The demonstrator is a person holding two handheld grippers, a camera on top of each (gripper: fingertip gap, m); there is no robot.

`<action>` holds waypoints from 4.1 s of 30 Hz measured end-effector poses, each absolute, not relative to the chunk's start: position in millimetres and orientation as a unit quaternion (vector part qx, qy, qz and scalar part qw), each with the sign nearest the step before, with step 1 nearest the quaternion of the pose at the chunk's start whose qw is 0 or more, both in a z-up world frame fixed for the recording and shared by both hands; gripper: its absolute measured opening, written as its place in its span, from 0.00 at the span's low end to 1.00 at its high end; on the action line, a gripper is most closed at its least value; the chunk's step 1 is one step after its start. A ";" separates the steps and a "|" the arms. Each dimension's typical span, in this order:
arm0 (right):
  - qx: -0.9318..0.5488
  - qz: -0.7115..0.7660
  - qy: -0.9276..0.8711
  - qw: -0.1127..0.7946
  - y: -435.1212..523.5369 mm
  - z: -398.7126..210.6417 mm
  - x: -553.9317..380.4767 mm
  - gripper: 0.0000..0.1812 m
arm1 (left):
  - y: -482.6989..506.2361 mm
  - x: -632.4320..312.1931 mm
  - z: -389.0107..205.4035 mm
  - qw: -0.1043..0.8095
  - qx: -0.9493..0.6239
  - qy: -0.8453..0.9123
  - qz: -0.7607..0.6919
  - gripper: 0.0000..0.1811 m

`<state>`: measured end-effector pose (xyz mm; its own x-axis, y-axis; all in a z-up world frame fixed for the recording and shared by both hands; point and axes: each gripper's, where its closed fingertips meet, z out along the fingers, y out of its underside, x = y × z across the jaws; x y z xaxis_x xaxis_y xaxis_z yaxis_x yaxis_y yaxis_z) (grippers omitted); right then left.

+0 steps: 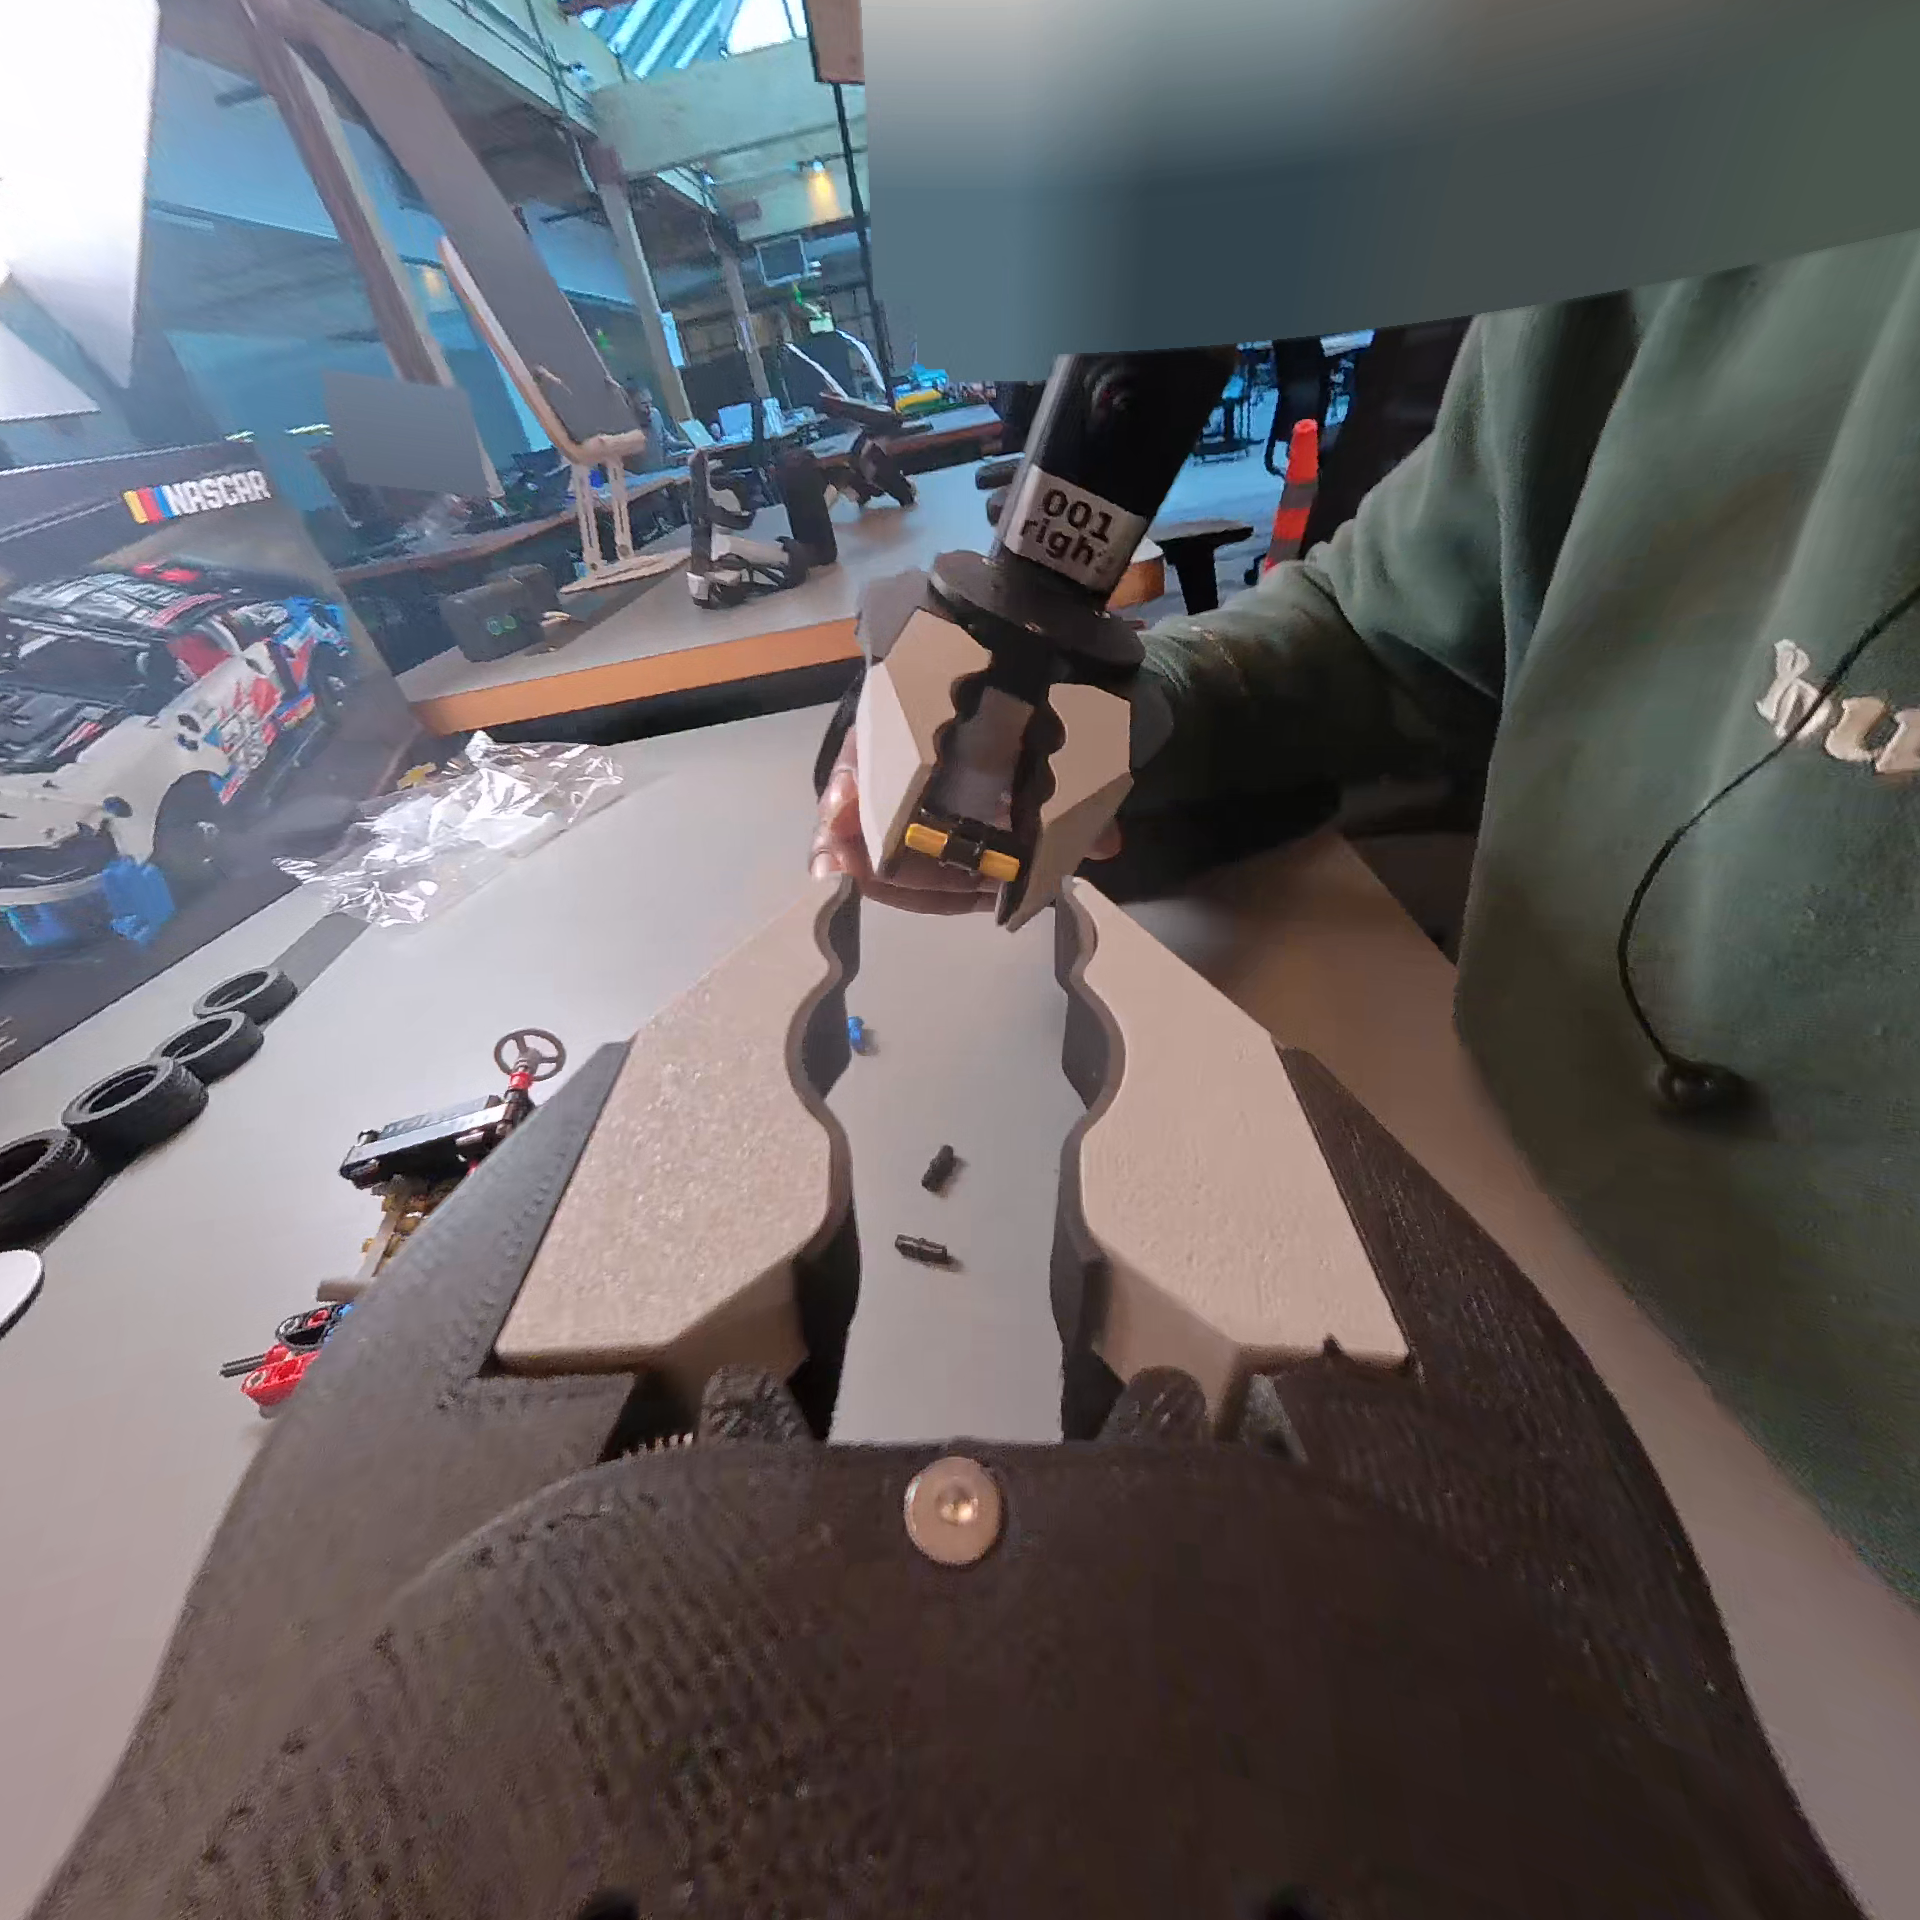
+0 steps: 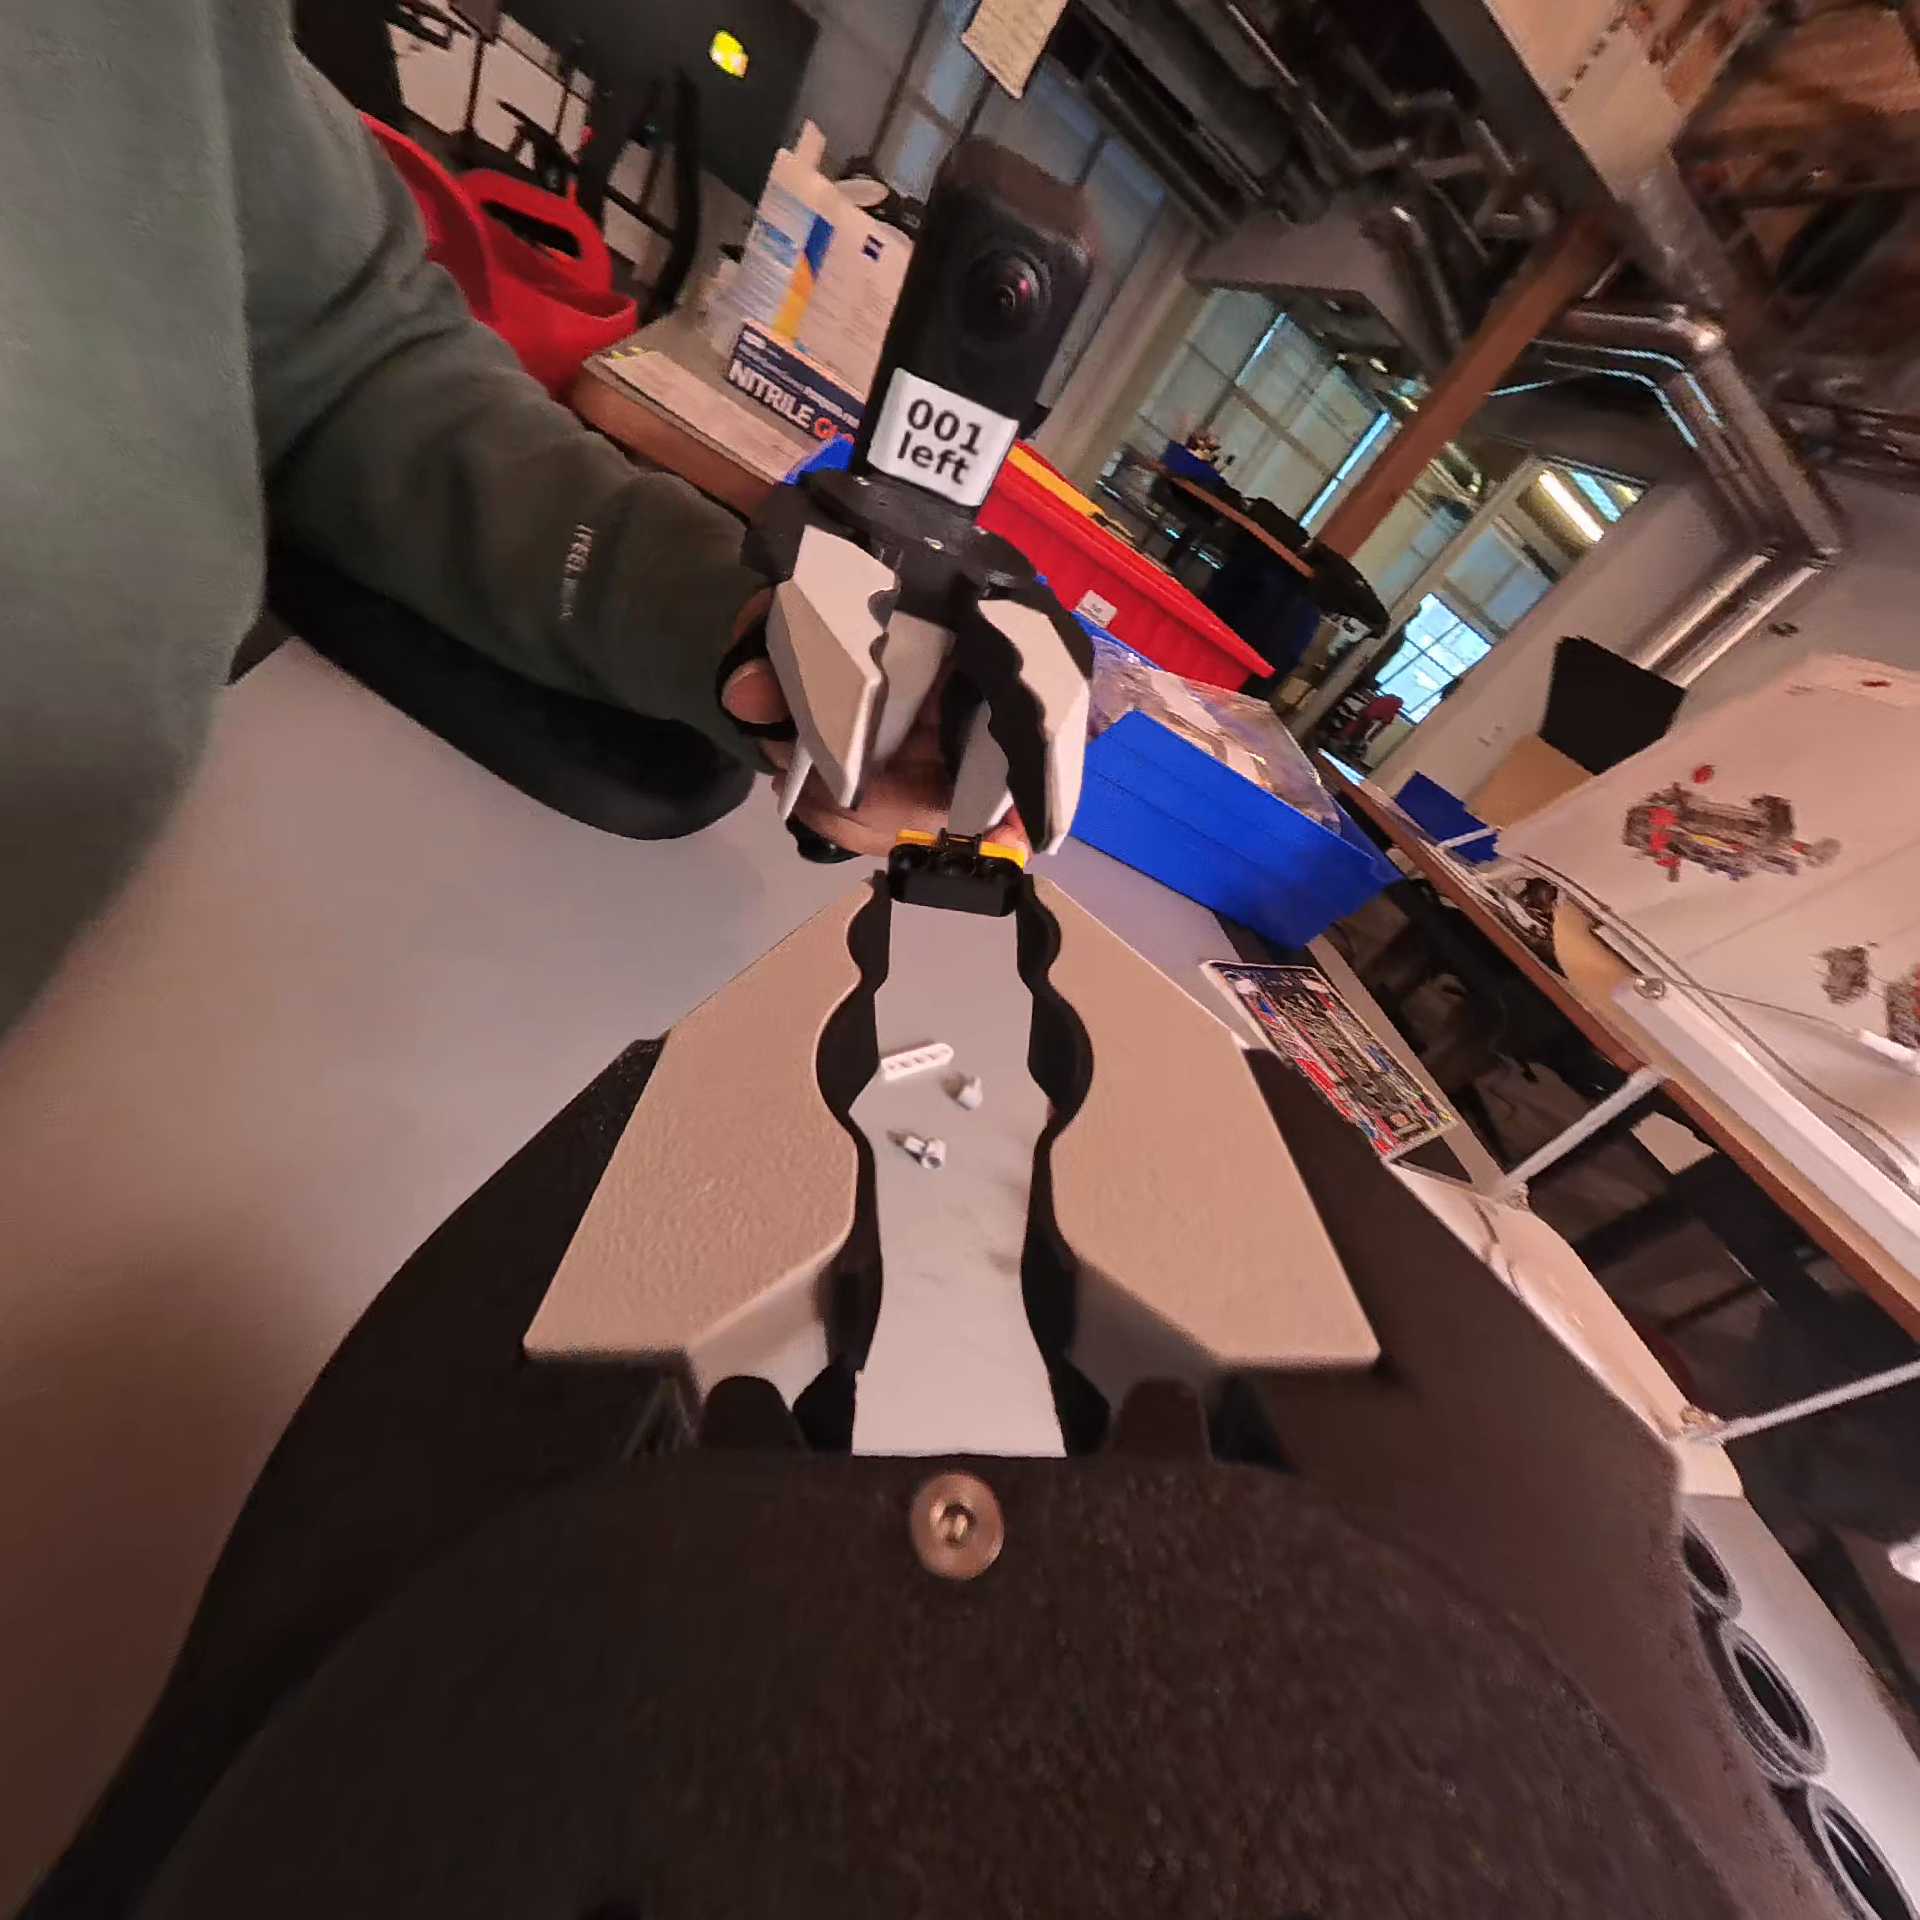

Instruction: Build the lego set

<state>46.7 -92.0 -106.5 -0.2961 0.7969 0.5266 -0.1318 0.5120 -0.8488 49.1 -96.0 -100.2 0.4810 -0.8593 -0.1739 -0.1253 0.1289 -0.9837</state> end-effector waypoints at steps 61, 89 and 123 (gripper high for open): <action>-0.296 0.412 -0.639 0.578 -80.2 -100.6 31.1 0.13 | -75.6 62.7 -97.9 0.371 -0.615 0.051 -0.694 0.03; -0.295 0.415 -0.645 0.569 -85.1 -105.4 29.1 0.13 | -79.0 68.1 -102.9 0.357 -0.631 0.056 -0.686 0.03; -0.286 0.456 -0.655 0.531 -94.4 -110.3 33.1 0.13 | -85.3 71.5 -109.4 0.318 -0.656 0.058 -0.682 0.03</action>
<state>33.1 -94.4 -110.3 -0.2736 0.8581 0.4345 -0.1088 0.4213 -0.9004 71.5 -85.3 -109.4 0.0620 -0.5098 0.8581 0.3577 -0.7912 -0.4960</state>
